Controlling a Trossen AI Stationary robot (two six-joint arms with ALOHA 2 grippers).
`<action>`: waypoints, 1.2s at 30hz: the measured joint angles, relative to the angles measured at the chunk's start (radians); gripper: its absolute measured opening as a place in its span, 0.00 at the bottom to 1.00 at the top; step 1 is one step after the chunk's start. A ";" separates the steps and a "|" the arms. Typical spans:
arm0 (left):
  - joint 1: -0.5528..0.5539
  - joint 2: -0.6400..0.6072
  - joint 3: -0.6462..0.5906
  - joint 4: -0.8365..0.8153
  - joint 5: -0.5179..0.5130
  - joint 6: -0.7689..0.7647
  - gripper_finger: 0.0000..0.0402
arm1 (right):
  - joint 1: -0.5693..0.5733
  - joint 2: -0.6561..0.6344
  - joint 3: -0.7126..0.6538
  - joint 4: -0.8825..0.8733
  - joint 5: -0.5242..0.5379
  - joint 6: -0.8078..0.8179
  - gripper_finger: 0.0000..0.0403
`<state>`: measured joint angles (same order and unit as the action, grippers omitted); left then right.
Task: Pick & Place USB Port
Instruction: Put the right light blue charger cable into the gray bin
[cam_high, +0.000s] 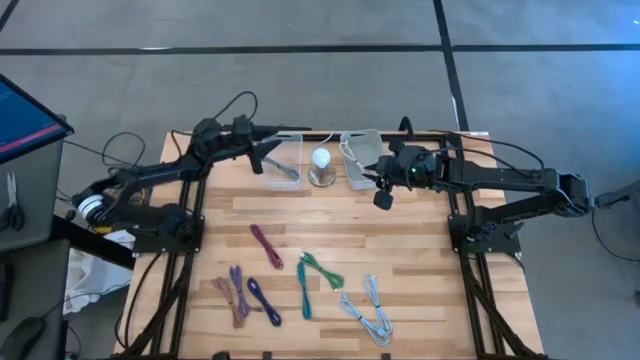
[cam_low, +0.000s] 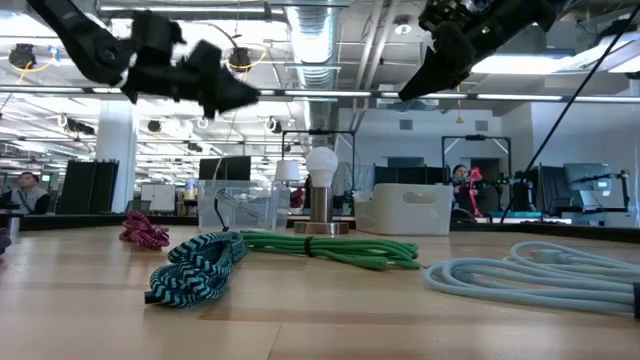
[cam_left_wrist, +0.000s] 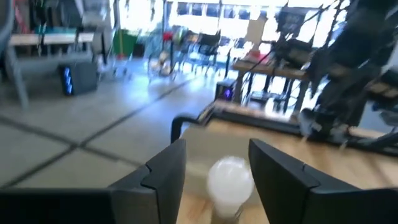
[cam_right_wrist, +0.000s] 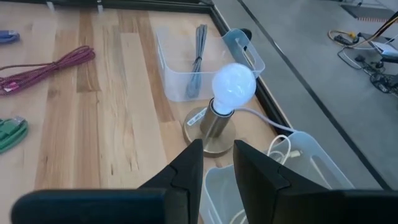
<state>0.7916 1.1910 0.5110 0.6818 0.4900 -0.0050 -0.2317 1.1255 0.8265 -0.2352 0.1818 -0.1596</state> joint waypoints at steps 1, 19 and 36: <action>-0.010 -0.027 0.000 -0.002 0.000 0.000 0.42 | 0.000 0.000 0.000 0.000 0.000 0.000 0.20; -0.215 -0.189 0.000 -0.038 0.060 -0.046 0.33 | 0.166 0.030 0.000 -0.479 0.008 0.445 0.20; -0.297 -0.248 -0.001 -0.272 0.120 0.077 0.28 | 0.372 0.073 0.001 -0.439 0.094 0.528 0.20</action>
<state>0.4946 0.9427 0.5098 0.4098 0.6097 0.0724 0.1405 1.1984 0.8272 -0.6740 0.2756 0.3683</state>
